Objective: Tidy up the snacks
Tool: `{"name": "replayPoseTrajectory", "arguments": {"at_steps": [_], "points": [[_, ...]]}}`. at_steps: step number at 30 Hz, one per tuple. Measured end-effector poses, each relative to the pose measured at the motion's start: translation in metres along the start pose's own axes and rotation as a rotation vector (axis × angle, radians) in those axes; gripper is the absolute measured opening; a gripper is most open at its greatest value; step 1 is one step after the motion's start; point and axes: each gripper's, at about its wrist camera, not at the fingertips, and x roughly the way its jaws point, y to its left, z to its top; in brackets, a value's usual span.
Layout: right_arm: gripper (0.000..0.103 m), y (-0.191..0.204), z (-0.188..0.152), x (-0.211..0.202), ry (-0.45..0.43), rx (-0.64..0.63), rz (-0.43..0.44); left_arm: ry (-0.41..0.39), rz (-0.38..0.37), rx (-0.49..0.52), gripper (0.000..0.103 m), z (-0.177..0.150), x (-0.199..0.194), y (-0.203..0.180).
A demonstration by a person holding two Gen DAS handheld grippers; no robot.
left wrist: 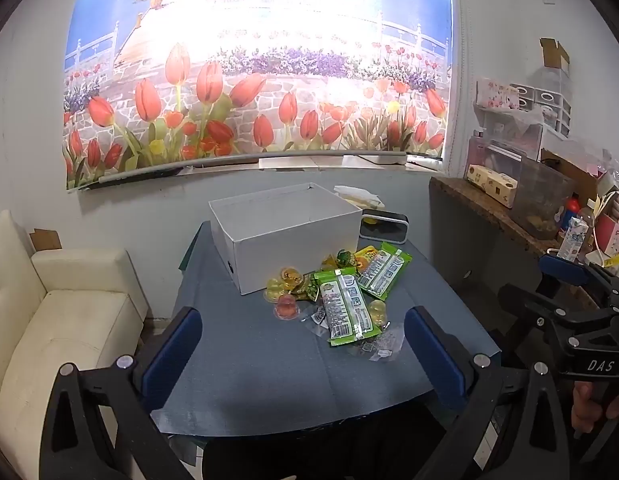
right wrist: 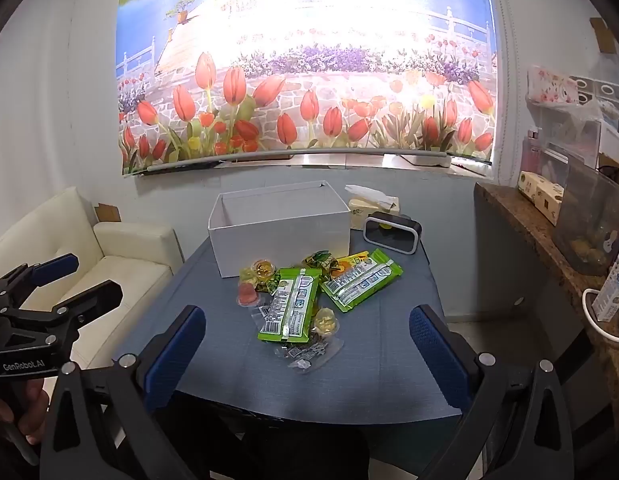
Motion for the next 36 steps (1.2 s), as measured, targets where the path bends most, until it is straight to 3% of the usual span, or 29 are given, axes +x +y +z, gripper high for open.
{"name": "replayPoseTrajectory", "arguments": {"at_steps": [36], "points": [[0.103,0.0031,0.0037,-0.0022,-0.011,-0.010,0.002,-0.002,-0.006,-0.009,0.103,-0.0008,-0.0005,-0.0017]]}}
